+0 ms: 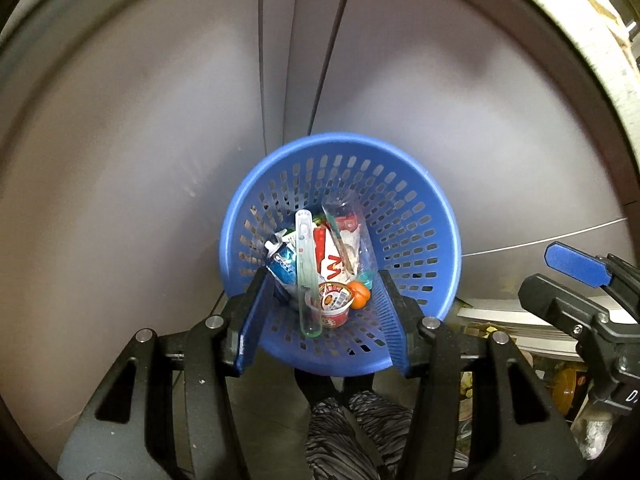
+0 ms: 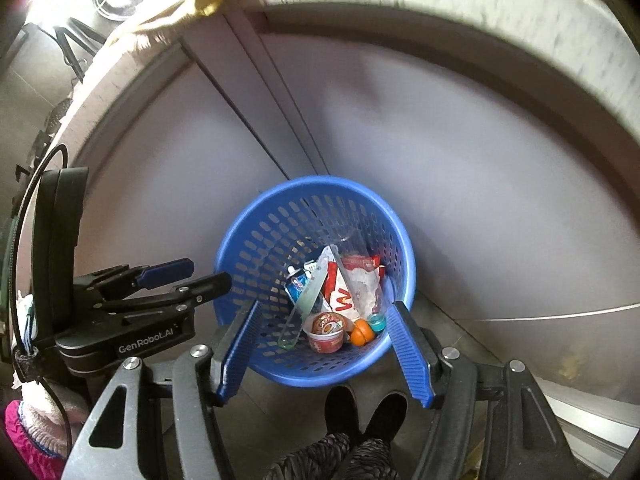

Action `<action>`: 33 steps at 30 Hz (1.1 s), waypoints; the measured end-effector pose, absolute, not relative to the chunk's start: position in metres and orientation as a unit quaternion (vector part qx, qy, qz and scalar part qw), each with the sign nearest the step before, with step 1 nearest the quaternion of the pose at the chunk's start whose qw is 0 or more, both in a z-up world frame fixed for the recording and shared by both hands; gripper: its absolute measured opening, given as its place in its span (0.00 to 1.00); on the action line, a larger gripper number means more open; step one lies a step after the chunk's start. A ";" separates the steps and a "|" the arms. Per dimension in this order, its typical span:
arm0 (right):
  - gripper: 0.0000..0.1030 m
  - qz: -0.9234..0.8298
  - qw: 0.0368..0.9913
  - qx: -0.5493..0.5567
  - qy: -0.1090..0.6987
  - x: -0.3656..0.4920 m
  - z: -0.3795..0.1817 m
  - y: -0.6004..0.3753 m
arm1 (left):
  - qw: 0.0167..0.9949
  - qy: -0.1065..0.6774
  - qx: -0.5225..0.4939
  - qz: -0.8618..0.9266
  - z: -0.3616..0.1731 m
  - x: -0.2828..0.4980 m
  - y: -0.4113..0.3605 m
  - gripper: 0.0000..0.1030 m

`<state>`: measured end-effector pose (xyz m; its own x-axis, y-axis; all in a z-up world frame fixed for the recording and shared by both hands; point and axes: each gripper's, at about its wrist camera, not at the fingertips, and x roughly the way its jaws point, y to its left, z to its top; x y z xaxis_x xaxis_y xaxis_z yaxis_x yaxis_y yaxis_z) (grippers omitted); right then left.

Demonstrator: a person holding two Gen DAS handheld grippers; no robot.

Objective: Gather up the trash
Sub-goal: 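Raise both tools back up over the striped cloth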

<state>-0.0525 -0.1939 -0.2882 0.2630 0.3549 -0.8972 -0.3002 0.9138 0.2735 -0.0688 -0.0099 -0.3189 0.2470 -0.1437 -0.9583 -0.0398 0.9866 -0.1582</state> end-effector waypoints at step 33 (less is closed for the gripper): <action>0.84 0.188 0.865 0.063 0.460 -0.026 -0.092 -0.237 | 0.860 0.502 -0.081 -0.037 -0.122 -0.031 0.019 0.53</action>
